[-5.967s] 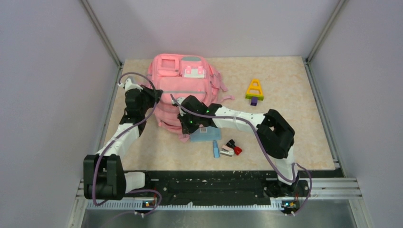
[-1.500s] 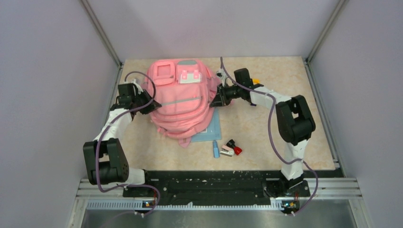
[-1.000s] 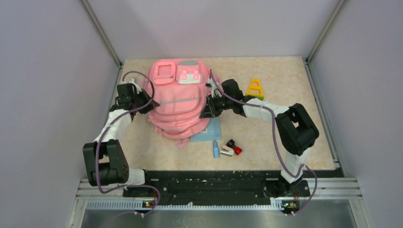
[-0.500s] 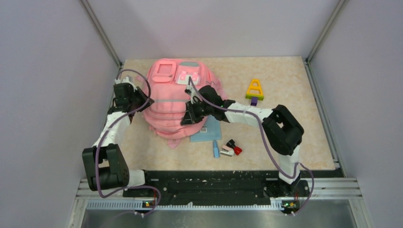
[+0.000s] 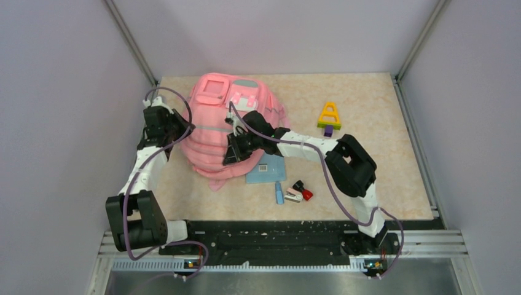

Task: Pack the student bag
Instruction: Unzip the student bag at the center of the board.

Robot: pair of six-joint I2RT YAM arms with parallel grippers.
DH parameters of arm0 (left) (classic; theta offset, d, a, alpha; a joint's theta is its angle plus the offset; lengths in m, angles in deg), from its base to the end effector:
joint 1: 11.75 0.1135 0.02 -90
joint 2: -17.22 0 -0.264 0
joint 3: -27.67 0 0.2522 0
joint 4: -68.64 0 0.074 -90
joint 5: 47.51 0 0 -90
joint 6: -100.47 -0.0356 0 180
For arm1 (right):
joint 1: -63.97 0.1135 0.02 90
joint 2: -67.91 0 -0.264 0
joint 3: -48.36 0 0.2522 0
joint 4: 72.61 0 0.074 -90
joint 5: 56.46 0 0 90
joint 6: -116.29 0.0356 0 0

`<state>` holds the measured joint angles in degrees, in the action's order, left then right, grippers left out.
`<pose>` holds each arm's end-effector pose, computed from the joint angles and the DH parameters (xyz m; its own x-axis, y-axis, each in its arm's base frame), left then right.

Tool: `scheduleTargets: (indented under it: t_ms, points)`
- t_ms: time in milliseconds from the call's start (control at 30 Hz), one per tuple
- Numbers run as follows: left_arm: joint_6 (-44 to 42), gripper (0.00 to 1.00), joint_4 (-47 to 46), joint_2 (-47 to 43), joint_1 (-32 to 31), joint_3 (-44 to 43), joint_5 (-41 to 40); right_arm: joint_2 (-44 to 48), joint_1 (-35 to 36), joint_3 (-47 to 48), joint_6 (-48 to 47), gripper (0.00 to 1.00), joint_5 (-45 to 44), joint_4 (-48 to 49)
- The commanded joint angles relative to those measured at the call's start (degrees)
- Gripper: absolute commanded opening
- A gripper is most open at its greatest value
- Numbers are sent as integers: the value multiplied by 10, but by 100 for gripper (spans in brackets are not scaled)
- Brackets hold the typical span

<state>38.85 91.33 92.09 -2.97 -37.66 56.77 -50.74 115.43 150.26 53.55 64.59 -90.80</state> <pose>0.2895 0.0358 0.2687 -0.4914 -0.5420 -0.6817 -0.1992 0.8320 -0.5178 0.2808 0.3820 0.2126 -0.7448 -0.3052 -0.5934 -0.6664 0.3857 0.6381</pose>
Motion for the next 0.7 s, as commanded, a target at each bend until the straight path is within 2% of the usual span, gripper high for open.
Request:
scheduleTargets:
  t_ms: [0, 167, 267, 667]
  points:
    - [11, 0, 30, -48, -21, -1, 38, 62, 26, 14, 12, 0, 5, 2]
    - [10, 0, 28, -66, -21, 6, 28, 87, 26, -21, 32, 0, -3, -2]
    - [19, 0, 17, -67, -21, 14, 35, 70, 26, -8, 46, 0, 4, 13]
    - [31, 0, 4, -67, -22, 22, 47, -87, 50, 207, 14, 0, -1, -46]
